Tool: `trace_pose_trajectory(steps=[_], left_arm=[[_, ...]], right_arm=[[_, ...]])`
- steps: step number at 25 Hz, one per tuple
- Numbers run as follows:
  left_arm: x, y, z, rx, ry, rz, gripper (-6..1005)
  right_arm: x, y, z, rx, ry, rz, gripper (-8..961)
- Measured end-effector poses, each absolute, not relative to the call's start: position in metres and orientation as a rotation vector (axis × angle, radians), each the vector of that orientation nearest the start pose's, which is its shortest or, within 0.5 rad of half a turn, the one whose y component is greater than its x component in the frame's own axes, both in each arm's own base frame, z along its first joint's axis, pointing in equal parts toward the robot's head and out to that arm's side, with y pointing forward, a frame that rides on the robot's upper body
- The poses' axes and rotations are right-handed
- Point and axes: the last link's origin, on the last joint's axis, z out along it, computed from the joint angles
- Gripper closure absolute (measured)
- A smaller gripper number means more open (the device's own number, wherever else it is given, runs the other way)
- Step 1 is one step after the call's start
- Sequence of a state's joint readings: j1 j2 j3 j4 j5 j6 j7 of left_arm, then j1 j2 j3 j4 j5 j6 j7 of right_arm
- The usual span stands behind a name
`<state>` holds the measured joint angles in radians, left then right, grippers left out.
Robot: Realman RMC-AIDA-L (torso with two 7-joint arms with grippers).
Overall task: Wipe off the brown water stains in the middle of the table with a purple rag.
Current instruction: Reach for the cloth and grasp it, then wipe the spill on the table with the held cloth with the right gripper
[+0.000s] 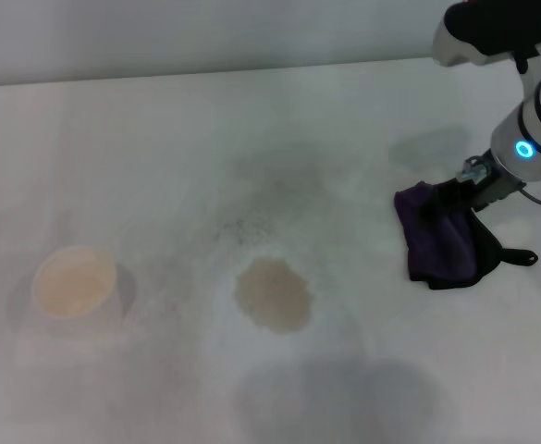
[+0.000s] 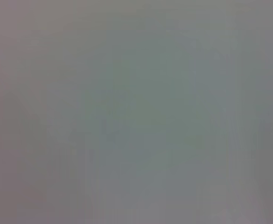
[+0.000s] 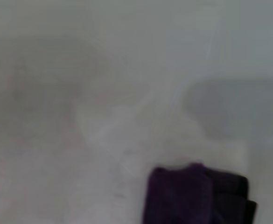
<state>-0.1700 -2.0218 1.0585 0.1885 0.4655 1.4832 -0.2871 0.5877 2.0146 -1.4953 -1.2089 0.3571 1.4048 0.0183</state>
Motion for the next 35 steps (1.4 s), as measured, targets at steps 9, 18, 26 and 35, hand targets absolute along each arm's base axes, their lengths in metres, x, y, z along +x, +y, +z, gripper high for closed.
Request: trace_pose_trajectory(steps=[9, 18, 26, 35], left_arm=[[-0.378, 0.251, 0.067, -1.479, -0.319, -0.702, 108], [-0.378, 0.255, 0.066, -1.484, -0.323, -0.698, 108], [-0.379, 0.255, 0.066, -1.483, -0.331, -0.694, 108], [-0.38, 0.253, 0.065, -1.482, -0.338, -0.69, 107]], right_arm=[[0.255, 0.373, 0.002, -1.964, 1.42, -0.579, 130], [0.251, 0.375, -0.002, -1.975, 1.405, -0.572, 256], [0.247, 0.375, -0.007, -1.993, 1.399, -0.587, 426], [0.242, 0.375, -0.014, -2.02, 1.383, -0.62, 569]])
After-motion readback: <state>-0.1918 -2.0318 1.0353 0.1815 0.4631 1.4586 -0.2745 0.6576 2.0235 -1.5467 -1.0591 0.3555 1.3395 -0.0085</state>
